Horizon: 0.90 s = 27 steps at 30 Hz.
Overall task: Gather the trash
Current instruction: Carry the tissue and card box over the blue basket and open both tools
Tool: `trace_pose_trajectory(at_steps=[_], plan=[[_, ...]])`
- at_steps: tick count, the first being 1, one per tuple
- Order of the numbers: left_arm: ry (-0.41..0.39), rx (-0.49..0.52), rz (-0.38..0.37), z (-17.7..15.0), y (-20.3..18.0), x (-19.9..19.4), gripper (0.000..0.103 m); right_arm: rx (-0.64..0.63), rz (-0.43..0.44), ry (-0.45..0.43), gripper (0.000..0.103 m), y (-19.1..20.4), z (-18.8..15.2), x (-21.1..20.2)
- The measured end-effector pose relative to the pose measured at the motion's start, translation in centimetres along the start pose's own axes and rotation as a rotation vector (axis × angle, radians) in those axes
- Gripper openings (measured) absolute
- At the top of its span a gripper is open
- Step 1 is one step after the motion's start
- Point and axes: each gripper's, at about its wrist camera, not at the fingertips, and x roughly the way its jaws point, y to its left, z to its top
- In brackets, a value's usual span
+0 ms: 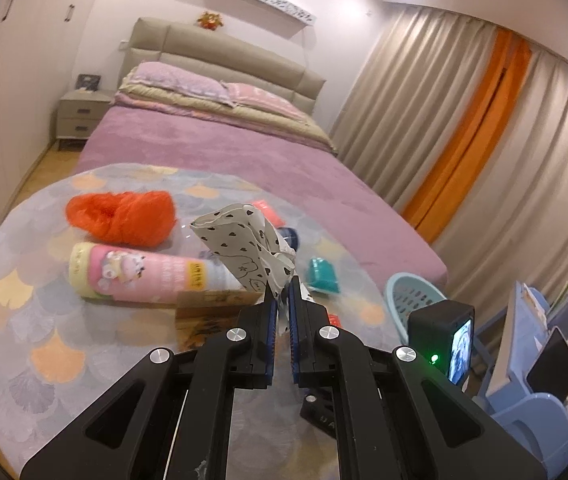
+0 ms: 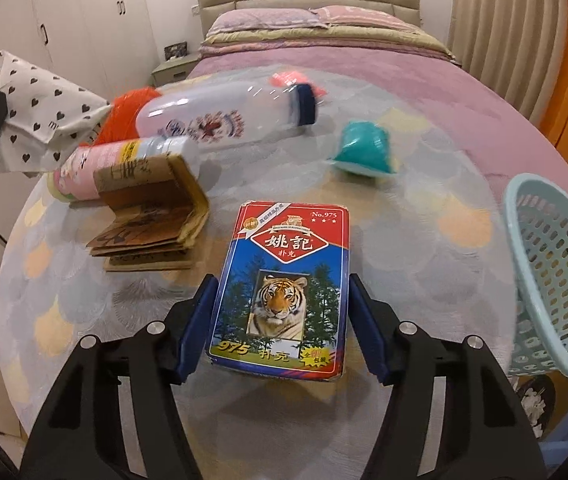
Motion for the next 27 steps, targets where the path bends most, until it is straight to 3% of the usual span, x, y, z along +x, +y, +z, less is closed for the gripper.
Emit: trace_pose_trajectory(at_steps=[18,27], plan=[[-0.003,0.103,-0.073,0.1,-5.2,0.7,0.004,0.159,-0.042,-0.146,0.061,-7.9,1.5,-6.6],[0.055,0.113,-0.153,-0.8,-8.5,4.2,0.004,0.236,-0.070,-0.188,0.061,-12.2,0.9,-8.8]])
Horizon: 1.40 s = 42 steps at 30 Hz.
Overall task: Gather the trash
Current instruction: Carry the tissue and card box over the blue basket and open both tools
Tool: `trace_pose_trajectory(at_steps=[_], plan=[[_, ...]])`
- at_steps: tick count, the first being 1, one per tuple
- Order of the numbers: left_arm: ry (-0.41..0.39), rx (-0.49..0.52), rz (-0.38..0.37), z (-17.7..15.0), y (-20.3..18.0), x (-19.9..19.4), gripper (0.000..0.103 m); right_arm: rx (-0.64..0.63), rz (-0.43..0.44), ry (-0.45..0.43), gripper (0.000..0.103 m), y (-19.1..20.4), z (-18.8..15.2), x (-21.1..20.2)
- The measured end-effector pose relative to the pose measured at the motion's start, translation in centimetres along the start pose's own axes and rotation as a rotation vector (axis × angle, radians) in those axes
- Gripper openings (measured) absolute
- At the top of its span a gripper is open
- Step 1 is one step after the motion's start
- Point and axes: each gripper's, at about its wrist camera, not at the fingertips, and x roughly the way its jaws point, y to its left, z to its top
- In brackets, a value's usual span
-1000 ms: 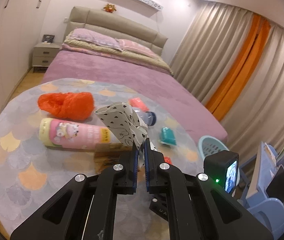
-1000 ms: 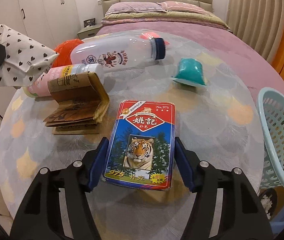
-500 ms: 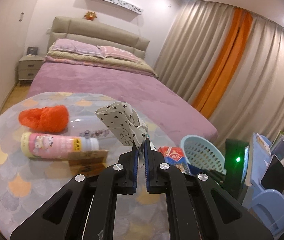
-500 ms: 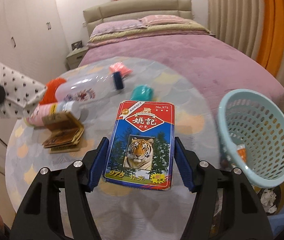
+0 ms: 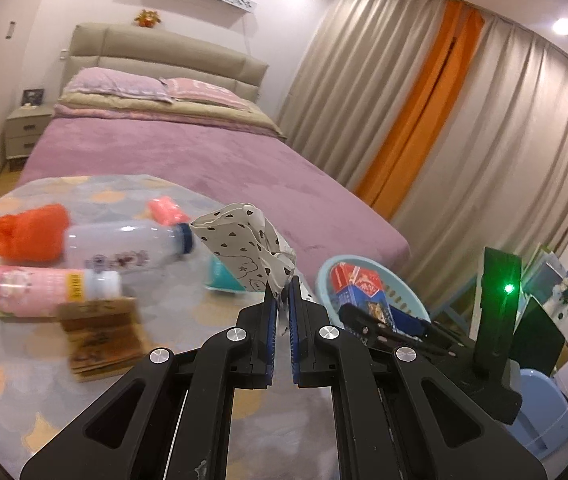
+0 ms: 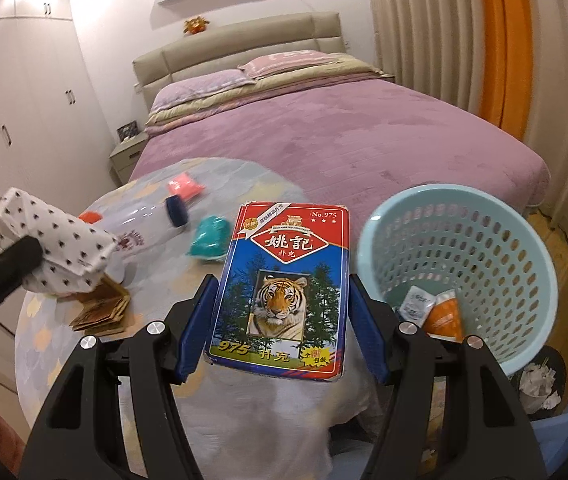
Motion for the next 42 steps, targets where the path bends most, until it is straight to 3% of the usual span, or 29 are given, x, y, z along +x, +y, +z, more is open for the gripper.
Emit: trace_pose_trajectory(at_steps=[15,30,37,39,42], plan=[[0.123,0.051,-0.134,-0.6,-4.9,8.4,0.004,0.186,-0.104,-0.024,0.061,-10.2,0.5,-0.4],[0.301,0.119,-0.170,-3.5,-9.3,17.0,0.004,0.299,-0.256,0.078,0.061,-16.9,-1.9,3.4],[0.315,0.125,-0.174,-2.9,-9.8,18.3,0.005,0.364,-0.237,0.112,0.063,-19.0,-2.7,4.6],[0.317,0.127,-0.166,-2.8,-9.9,18.5,0.017,0.402,-0.219,0.115,0.070,-19.7,-2.7,4.6],[0.313,0.129,-0.172,-2.8,-10.2,18.4,0.030,0.446,-0.217,0.101,0.071,-20.6,-2.9,4.3]])
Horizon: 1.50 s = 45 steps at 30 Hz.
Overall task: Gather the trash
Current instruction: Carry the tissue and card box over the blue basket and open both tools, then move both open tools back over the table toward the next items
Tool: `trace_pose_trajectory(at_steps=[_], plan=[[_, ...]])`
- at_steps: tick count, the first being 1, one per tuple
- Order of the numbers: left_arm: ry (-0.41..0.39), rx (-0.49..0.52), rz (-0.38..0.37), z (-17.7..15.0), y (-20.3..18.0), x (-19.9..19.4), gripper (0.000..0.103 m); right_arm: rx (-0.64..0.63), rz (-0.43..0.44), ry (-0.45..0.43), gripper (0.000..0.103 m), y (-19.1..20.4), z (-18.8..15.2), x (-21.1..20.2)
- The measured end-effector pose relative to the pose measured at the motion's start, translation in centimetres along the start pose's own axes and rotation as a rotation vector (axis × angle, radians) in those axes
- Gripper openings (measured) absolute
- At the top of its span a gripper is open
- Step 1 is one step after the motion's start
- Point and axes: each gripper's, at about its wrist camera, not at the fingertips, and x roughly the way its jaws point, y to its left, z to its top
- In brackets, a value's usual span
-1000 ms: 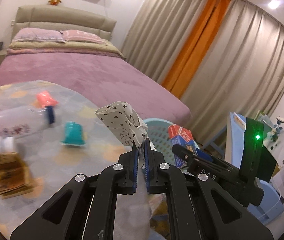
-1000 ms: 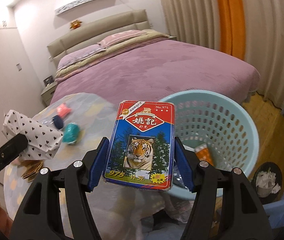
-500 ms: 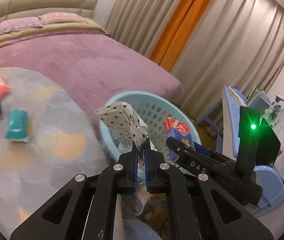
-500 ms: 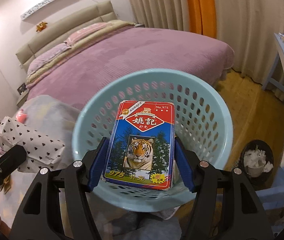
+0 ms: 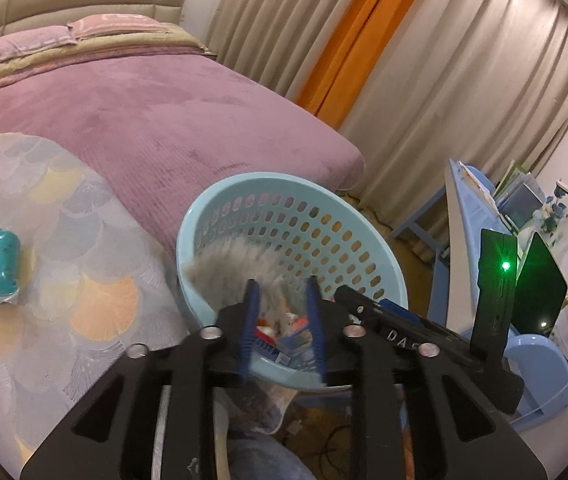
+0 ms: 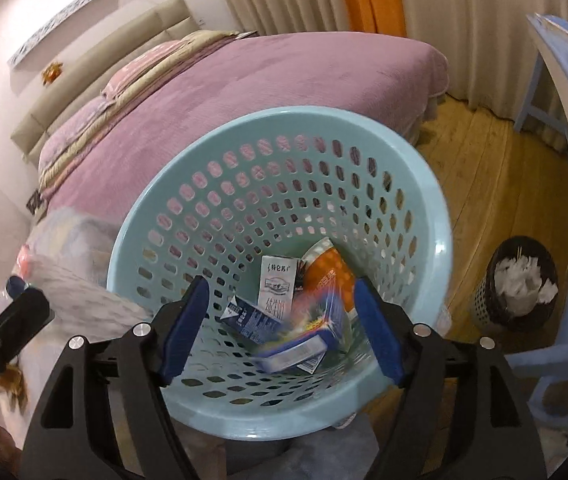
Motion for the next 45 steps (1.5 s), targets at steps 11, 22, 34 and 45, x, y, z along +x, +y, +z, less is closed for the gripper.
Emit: trace_pose_trajectory(at_steps=[11,22,34,45], plan=[[-0.021,0.004,-0.002,-0.8,0.1,-1.7,0.036,-0.013,0.025,-0.022,0.071,0.7,-0.1,-1.2],[-0.113,-0.048,0.018,-1.7,1.8,-7.2,0.036,-0.137,0.064,-0.076,0.071,5.8,-1.5,-4.4],[-0.230,-0.142,0.134,-3.9,5.4,-14.9,0.038,-0.302,0.134,-0.095,0.071,13.3,-3.7,-6.6],[-0.306,-0.286,0.271,-6.8,12.2,-21.2,0.038,-0.425,0.228,-0.068,0.071,19.7,-8.4,-4.7]])
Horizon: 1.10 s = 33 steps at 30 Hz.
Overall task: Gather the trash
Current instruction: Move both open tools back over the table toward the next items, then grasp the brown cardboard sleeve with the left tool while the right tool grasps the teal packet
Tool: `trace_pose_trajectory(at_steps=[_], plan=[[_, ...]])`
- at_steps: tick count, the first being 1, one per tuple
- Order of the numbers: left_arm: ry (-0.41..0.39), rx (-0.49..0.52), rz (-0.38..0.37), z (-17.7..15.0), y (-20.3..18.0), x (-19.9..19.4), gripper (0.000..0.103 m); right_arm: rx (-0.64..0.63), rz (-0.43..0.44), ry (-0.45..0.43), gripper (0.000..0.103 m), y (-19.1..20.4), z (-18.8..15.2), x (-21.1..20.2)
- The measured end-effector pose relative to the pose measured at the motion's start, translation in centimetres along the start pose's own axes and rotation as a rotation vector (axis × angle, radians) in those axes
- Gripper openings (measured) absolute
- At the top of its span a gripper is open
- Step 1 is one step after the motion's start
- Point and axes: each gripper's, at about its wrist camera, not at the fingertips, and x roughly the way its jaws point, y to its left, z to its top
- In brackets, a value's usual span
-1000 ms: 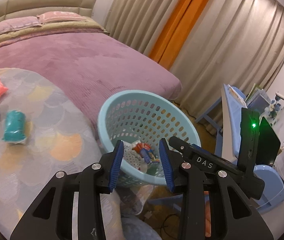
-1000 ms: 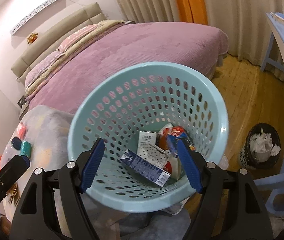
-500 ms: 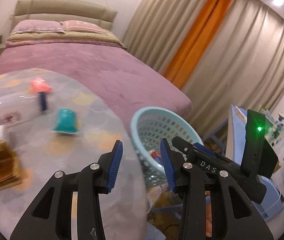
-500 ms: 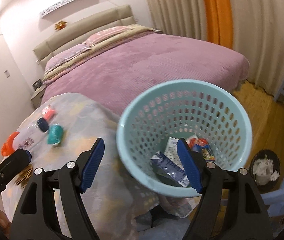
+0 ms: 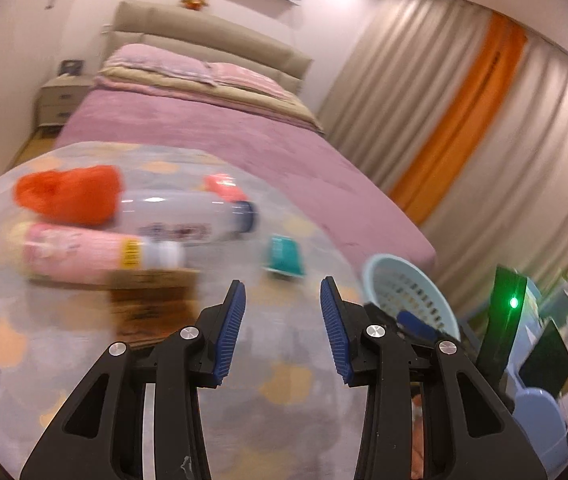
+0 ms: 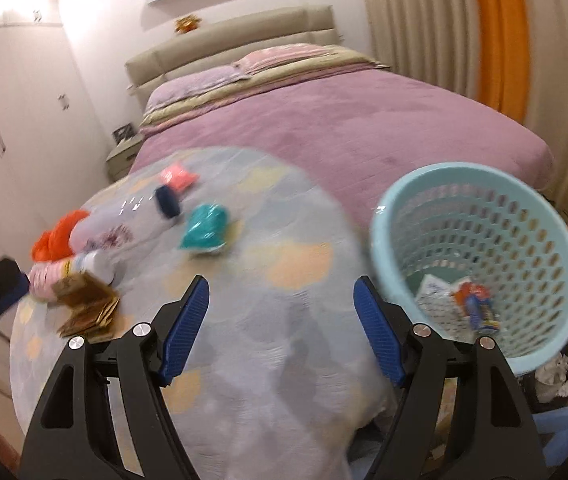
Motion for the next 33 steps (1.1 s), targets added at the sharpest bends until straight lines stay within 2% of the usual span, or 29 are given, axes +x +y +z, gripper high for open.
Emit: trace_pose_trajectory(at_steps=[1,3,7,9,13,17,20,26,28,30,33], plan=[[-0.007,-0.016,0.015,0.1,0.9,-0.3,0.038,-0.017,0.004,0.009,0.071,0.7,-0.2,0.5],[-0.028,-0.051,0.053,0.2,2.8,-1.0,0.051,-0.040,0.006,0.026,0.071,1.8,-0.6,1.1],[-0.045,-0.139,0.105,0.7,7.0,-1.9,0.051,-0.072,0.009,0.047,0.070,3.1,-1.1,2.4],[-0.051,-0.157,0.133,1.1,8.6,-2.0,0.051,-0.081,0.015,0.057,0.064,3.7,-1.3,3.0],[-0.028,-0.164,0.170,1.9,10.7,-1.5,0.051,-0.103,0.021,0.076,0.059,4.4,-1.6,4.0],[0.037,-0.119,0.116,2.2,10.9,-0.1,0.051,-0.101,0.022,0.095,0.059,4.4,-1.8,4.8],[0.100,-0.062,0.121,2.0,10.7,2.1,0.051,-0.103,0.023,0.093,0.059,4.4,-1.8,4.8],[0.127,0.009,0.115,1.3,10.0,4.2,0.051,-0.121,0.026,0.096,0.059,4.7,-1.8,4.9],[0.145,0.028,0.098,0.9,9.6,4.5,0.046,-0.121,0.026,0.097,0.059,4.7,-1.7,4.9],[0.159,0.044,0.082,0.4,9.1,4.3,0.034,-0.118,0.025,0.096,0.059,4.6,-1.6,4.9],[0.190,0.060,0.052,-0.6,8.1,3.8,0.029,-0.115,0.025,0.095,0.059,4.6,-1.6,4.9]])
